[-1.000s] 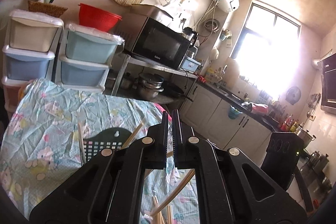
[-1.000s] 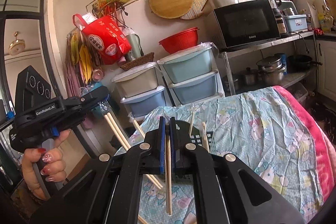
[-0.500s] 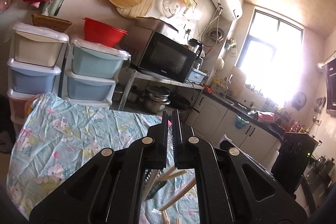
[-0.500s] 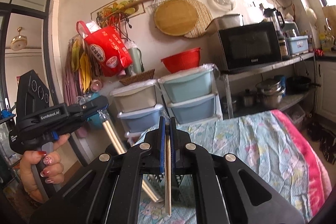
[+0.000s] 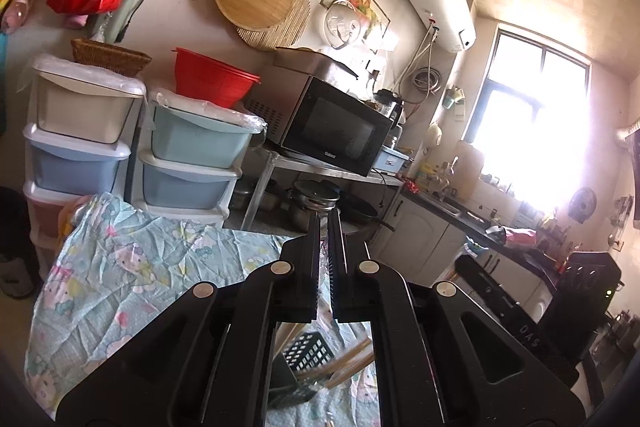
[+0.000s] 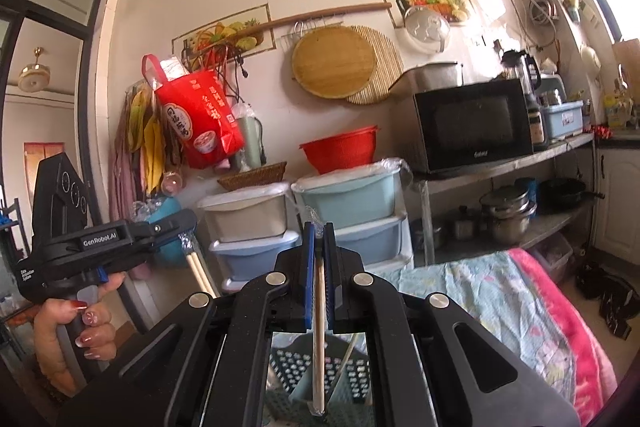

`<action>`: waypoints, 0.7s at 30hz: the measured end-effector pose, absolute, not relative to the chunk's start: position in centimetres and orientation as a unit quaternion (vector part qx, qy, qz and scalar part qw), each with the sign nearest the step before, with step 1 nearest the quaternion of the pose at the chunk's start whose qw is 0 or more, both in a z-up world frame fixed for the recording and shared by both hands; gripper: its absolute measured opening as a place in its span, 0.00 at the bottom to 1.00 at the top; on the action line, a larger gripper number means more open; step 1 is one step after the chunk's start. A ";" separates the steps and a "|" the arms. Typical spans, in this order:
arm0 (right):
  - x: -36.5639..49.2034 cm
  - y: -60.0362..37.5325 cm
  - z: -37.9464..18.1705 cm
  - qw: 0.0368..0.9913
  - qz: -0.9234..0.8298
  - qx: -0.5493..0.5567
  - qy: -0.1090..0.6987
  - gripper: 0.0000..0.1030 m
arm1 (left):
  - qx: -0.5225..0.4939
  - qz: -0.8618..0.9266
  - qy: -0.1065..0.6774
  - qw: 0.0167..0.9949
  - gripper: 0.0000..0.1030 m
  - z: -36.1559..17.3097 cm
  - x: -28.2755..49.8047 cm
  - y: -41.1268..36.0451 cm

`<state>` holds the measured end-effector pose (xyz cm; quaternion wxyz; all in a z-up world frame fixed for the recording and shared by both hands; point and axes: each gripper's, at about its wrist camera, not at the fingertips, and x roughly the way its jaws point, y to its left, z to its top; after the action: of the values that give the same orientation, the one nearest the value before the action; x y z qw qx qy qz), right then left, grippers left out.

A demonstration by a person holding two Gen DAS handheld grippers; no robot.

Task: Organize utensils
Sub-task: 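Lower the chopsticks into the caddy slots and open both grippers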

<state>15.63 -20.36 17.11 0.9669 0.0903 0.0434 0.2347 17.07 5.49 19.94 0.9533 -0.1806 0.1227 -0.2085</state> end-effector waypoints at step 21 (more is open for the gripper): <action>19.2 -18.6 12.3 0.982 0.183 0.032 0.020 0.04 | -0.186 -0.190 0.145 0.953 0.02 16.1 20.1 5.9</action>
<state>19.15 -18.63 12.34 0.9824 0.0323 0.0196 0.1828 20.09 5.87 16.13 0.9529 -0.1864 0.1454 -0.1902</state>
